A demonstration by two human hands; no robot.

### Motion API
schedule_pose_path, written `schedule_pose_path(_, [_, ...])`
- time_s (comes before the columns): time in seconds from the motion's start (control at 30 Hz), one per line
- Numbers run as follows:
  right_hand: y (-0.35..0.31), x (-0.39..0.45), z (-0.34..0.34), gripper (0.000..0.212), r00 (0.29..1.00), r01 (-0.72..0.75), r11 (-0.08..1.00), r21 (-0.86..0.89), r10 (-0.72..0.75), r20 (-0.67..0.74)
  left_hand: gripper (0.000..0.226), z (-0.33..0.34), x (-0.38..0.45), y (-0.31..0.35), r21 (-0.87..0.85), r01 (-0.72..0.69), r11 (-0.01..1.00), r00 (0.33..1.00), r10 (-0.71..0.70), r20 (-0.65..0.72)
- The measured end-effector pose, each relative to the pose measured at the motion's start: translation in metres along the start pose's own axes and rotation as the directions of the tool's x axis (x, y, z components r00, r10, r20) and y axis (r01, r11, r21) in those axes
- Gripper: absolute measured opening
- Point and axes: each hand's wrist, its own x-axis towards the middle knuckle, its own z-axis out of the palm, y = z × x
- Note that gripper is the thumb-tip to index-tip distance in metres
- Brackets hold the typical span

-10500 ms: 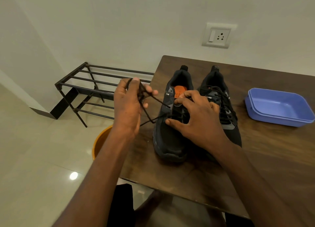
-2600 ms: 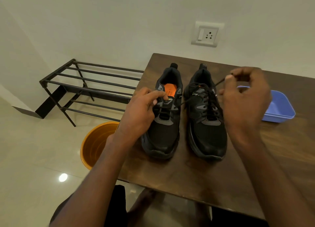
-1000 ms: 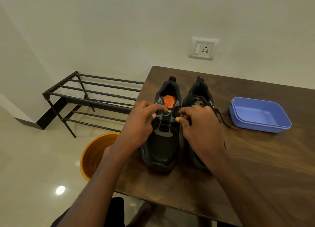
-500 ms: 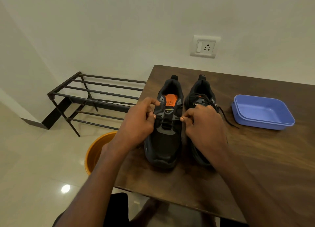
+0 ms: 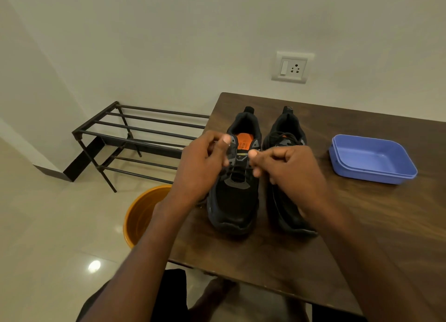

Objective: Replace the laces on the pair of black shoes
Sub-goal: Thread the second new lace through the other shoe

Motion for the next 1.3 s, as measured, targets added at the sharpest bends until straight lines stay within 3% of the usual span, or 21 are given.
schedule_pose_path(0.1, [-0.012,-0.007,0.001,0.018,0.990,-0.088,0.924,0.373,0.039,0.138,0.044,0.004,-0.003,0.010,-0.299,0.089,0.950,0.994,-0.068,0.080])
schedule_pose_path(0.17, [-0.016,-0.007,0.002,0.023,0.985,-0.100,0.862,0.498,0.016,0.170,0.056,0.009,-0.003,0.014,-0.402,0.158,0.902,0.983,-0.108,0.145])
schedule_pose_path(0.27, [-0.020,-0.005,0.001,0.028,0.992,-0.078,0.801,0.594,0.001,0.128,0.077,0.012,-0.002,0.017,-0.545,0.299,0.783,0.925,-0.098,0.366])
schedule_pose_path(0.33, [-0.022,-0.004,-0.003,0.026,0.996,-0.075,0.765,0.640,0.024,0.088,0.071,0.008,-0.004,0.021,-0.533,0.329,0.779,0.890,-0.066,0.452])
schedule_pose_path(0.4, [-0.018,-0.001,-0.011,0.023,0.998,-0.059,0.749,0.660,0.068,0.012,0.050,0.003,-0.006,0.020,-0.492,0.278,0.825,0.900,-0.045,0.434])
schedule_pose_path(0.5, [-0.006,0.004,-0.028,0.018,0.959,-0.070,0.835,0.546,0.206,-0.193,0.028,-0.005,-0.003,0.012,-0.552,0.261,0.792,0.949,-0.105,0.298])
schedule_pose_path(0.57, [0.007,0.008,-0.034,0.017,0.905,-0.148,0.968,0.202,0.215,-0.367,0.025,-0.009,0.000,0.008,-0.586,0.248,0.772,0.966,-0.148,0.214])
schedule_pose_path(0.63, [0.017,0.009,-0.030,0.034,0.887,-0.198,0.946,-0.256,0.062,-0.457,0.022,-0.008,0.001,0.006,-0.581,0.226,0.782,0.973,-0.155,0.170])
schedule_pose_path(0.7, [0.019,0.009,-0.018,0.048,0.904,-0.007,0.868,-0.497,-0.208,-0.374,0.021,-0.003,0.001,0.007,-0.552,0.210,0.807,0.977,-0.146,0.157])
schedule_pose_path(0.8, [0.010,0.008,0.003,0.034,0.906,0.339,0.848,-0.407,-0.411,-0.103,0.026,0.004,-0.001,0.007,-0.507,0.180,0.843,0.980,-0.112,0.162])
schedule_pose_path(0.87, [0.008,0.006,0.013,0.018,0.915,0.396,0.889,-0.232,-0.404,0.013,0.024,0.005,-0.001,0.007,-0.497,0.161,0.852,0.984,-0.100,0.146])
schedule_pose_path(0.93, [0.012,0.006,0.017,0.009,0.929,0.357,0.914,-0.194,-0.368,-0.025,0.018,0.005,-0.001,0.006,-0.489,0.131,0.862,0.990,-0.089,0.110])
schedule_pose_path(1.03, [0.018,0.009,0.016,0.010,0.915,0.305,0.875,-0.376,-0.379,-0.140,0.011,0.005,0.000,0.004,-0.467,0.107,0.878,0.994,-0.086,0.066])
schedule_pose_path(1.1, [0.018,0.011,0.018,0.021,0.883,0.367,0.814,-0.450,-0.457,-0.105,0.011,0.008,0.001,0.002,-0.428,0.090,0.899,0.996,-0.075,0.052])
schedule_pose_path(1.2, [0.018,0.013,0.024,0.020,0.867,0.442,0.821,-0.361,-0.494,-0.062,0.013,0.010,0.002,-0.001,-0.367,0.049,0.929,0.999,-0.037,0.040])
schedule_pose_path(1.3, [0.019,0.019,0.030,0.015,0.887,0.371,0.883,-0.289,-0.429,-0.171,0.012,0.014,0.002,-0.008,-0.165,-0.017,0.986,0.997,0.004,-0.079])
